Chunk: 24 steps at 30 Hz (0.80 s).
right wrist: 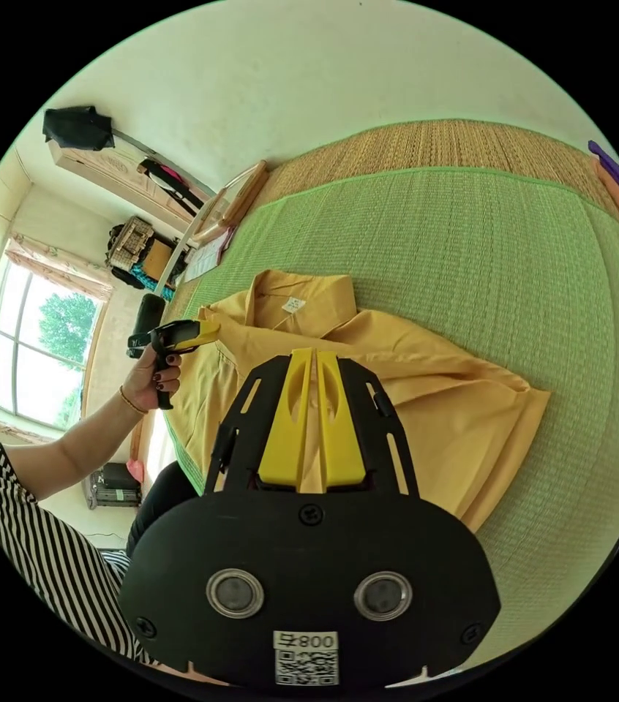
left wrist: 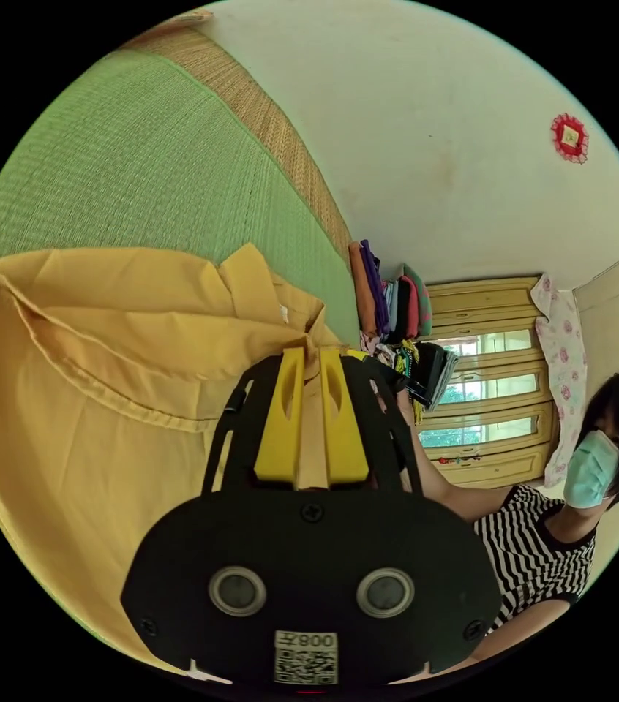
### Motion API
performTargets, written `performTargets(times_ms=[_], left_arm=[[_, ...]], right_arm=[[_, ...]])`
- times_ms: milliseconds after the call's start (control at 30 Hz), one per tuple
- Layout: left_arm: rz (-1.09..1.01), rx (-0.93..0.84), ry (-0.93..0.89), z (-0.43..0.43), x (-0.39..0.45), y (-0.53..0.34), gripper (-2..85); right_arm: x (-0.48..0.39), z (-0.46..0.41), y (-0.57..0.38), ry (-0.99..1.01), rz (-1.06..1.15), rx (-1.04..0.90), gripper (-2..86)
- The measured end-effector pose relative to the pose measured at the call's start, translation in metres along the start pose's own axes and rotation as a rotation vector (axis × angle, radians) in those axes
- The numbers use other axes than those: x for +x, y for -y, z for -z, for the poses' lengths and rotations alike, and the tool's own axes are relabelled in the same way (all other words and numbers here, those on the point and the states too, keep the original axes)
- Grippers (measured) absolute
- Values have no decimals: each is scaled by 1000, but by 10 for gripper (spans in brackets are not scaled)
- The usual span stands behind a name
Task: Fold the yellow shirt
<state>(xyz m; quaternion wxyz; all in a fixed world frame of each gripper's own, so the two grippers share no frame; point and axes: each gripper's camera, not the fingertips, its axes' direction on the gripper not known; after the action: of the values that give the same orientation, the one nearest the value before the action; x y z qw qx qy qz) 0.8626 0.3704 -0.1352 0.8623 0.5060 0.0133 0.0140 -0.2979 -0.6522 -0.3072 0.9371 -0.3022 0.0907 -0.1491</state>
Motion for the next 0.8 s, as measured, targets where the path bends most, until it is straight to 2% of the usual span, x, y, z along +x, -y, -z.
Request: performTargets(times_ms=[233, 367, 567, 800], left_arm=[[-85, 45, 14, 1, 26, 20, 42], [-76, 46, 17, -2, 24, 16, 37], [-29, 84, -64, -15, 18, 32, 38], [-60, 103, -68, -26, 32, 55, 52]], right_arm=[[-18, 24, 40, 59, 40, 11, 4], [-63, 13, 12, 72, 167, -94, 4], [-101, -34, -7, -36, 254, -264, 5], [-123, -25, 16, -194, 285, -211, 3]])
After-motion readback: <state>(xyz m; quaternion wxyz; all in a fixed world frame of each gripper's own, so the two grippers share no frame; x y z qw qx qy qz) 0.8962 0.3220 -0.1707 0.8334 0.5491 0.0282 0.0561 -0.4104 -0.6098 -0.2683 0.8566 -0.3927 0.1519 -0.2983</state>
